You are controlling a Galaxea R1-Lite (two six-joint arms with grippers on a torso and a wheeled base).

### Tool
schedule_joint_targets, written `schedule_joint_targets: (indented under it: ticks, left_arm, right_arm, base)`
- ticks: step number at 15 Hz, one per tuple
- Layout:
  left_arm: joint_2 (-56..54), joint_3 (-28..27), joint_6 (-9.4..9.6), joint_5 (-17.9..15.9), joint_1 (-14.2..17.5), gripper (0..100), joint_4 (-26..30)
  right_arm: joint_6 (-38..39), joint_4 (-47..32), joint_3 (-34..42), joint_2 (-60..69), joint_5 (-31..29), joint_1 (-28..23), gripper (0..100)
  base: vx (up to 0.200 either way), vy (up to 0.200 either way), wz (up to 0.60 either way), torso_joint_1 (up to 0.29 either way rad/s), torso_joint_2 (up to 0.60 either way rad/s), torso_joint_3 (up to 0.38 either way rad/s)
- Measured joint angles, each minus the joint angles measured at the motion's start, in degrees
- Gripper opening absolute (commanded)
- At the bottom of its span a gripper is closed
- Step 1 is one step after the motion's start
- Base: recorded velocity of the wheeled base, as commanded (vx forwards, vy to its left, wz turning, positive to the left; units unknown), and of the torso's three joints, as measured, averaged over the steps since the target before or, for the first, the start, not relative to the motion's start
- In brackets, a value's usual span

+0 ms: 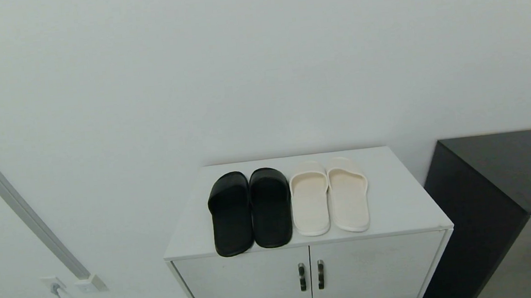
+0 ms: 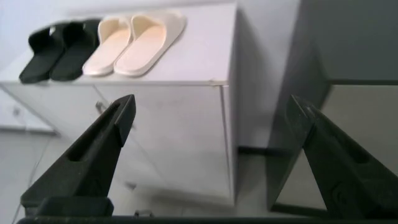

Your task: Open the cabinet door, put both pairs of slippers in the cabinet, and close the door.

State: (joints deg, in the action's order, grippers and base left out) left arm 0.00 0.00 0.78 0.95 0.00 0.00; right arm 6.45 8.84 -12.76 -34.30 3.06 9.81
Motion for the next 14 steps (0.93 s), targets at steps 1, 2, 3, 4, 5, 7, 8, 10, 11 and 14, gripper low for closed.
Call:
schedule_joint_targets:
  ticks: [1,2,3,4,5,7,8,10,11,14]
  left_arm:
    - [0.0,0.0,-0.05,0.0,0.0,0,0.0]
    - [0.0,0.0,-0.12,0.0,0.0,0,0.0]
    - [0.0,0.0,-0.27,0.1,0.0,0,0.0]
    - [0.0,0.0,-0.4,0.1,0.0,0,0.0]
    - [0.0,0.0,-0.43,0.1,0.0,0,0.0]
    - [0.0,0.0,-0.13,-0.1,0.0,0,0.0]
    - [0.0,0.0,-0.12,-0.1,0.0,0,0.0]
    - [0.0,0.0,-0.1,-0.1,0.0,0,0.0]
    - [0.0,0.0,-0.02,-0.1,0.0,0,0.0]
    - [0.0,0.0,-0.07,-0.1,0.0,0,0.0]
  right_arm:
    - [0.0,3.4,-0.7,-5.8,0.0,1.9,100]
    - [0.1,6.4,-1.8,-11.5,-0.3,3.9,100]
    - [0.3,8.7,-3.0,-16.2,-1.1,5.9,100]
    - [0.9,10.9,-4.9,-21.5,-2.2,8.4,100]
    - [2.2,12.9,-7.4,-26.5,-3.7,11.5,100]
    - [5.5,15.0,-12.5,-34.3,-6.5,17.5,100]
    - [6.8,15.8,-15.2,-37.7,-7.9,20.2,100]
    - [9.3,16.0,-20.0,-43.5,-10.9,24.6,100]
    - [10.1,16.0,-22.0,-46.1,-12.4,26.4,100]
    - [12.5,16.1,-28.6,-54.2,-19.4,31.6,100]
  base:
    - [0.0,0.0,0.0,0.0,0.0,0.0]
    - [0.0,0.0,0.0,0.0,0.0,0.0]
    - [0.0,0.0,0.0,0.0,0.0,0.0]
    - [0.0,0.0,0.0,0.0,0.0,0.0]
    - [0.0,0.0,0.0,0.0,0.0,0.0]
    - [0.0,0.0,0.0,0.0,0.0,0.0]
    - [0.0,0.0,0.0,0.0,0.0,0.0]
    - [0.0,0.0,0.0,0.0,0.0,0.0]
    - [0.0,0.0,0.0,0.0,0.0,0.0]
    - [0.0,0.0,0.0,0.0,0.0,0.0]
